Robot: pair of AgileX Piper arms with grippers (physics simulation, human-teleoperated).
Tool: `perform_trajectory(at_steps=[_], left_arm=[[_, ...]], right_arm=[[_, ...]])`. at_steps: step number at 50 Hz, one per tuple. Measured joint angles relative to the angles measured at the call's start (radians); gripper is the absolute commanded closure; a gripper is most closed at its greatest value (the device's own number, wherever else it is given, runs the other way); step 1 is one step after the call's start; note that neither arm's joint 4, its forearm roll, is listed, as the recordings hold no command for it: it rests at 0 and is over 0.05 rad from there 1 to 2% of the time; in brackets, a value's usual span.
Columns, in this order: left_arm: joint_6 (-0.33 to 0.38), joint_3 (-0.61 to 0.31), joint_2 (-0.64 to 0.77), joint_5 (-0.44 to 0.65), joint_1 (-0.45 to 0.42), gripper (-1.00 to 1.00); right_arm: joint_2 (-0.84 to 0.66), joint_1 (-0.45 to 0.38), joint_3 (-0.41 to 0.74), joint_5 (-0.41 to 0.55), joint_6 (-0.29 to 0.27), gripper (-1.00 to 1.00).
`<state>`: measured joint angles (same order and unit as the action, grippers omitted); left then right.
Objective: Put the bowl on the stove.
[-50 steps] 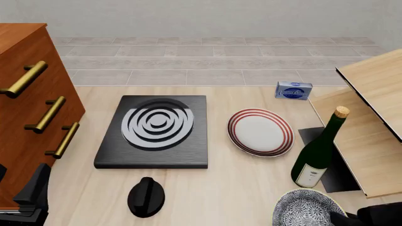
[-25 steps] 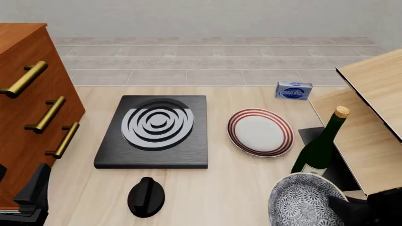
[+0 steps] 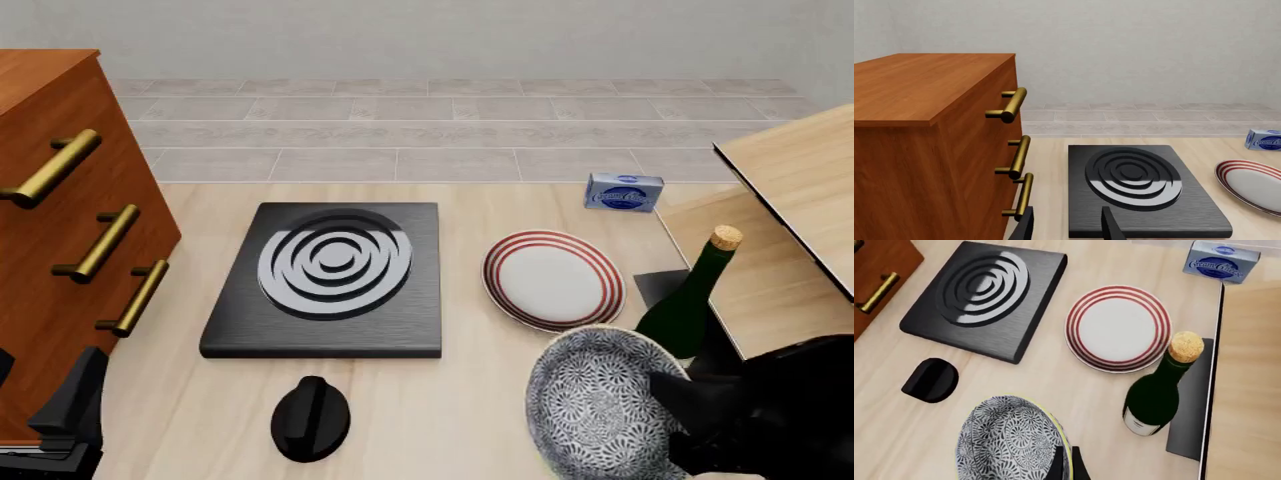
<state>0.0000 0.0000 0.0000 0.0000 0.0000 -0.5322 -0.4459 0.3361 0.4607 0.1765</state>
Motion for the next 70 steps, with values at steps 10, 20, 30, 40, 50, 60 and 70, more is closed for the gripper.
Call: perform_trajectory(at_steps=[10, 20, 30, 40, 50, 60, 70], left_arm=[[0.0, 0.0, 0.0, 0.0, 0.0, -1.0], [0.0, 0.0, 0.0, 0.0, 0.0, -1.0], [0.0, 0.0, 0.0, 0.0, 0.0, -1.0], [0.0, 0.0, 0.0, 0.0, 0.0, -1.0], [0.0, 0.0, 0.0, 0.0, 0.0, -1.0], [0.0, 0.0, 0.0, 0.0, 0.0, -1.0], [0.0, 0.0, 0.0, 0.0, 0.0, -1.0]], right_arm=[[-0.086, -0.059, 0.059, -0.053, 0.026, 1.0], [-0.178, -0.115, 0.132, -0.106, 0.05, 1.0], [-0.278, -0.171, 0.219, -0.142, 0.062, 1.0], [-0.366, -0.206, 0.311, -0.147, 0.058, 1.0], [-0.448, -0.224, 0.407, -0.143, 0.059, 1.0], [-0.549, -0.256, 0.51, -0.138, 0.069, 1.0], [-0.654, -0.289, 0.599, -0.136, 0.082, 1.0]])
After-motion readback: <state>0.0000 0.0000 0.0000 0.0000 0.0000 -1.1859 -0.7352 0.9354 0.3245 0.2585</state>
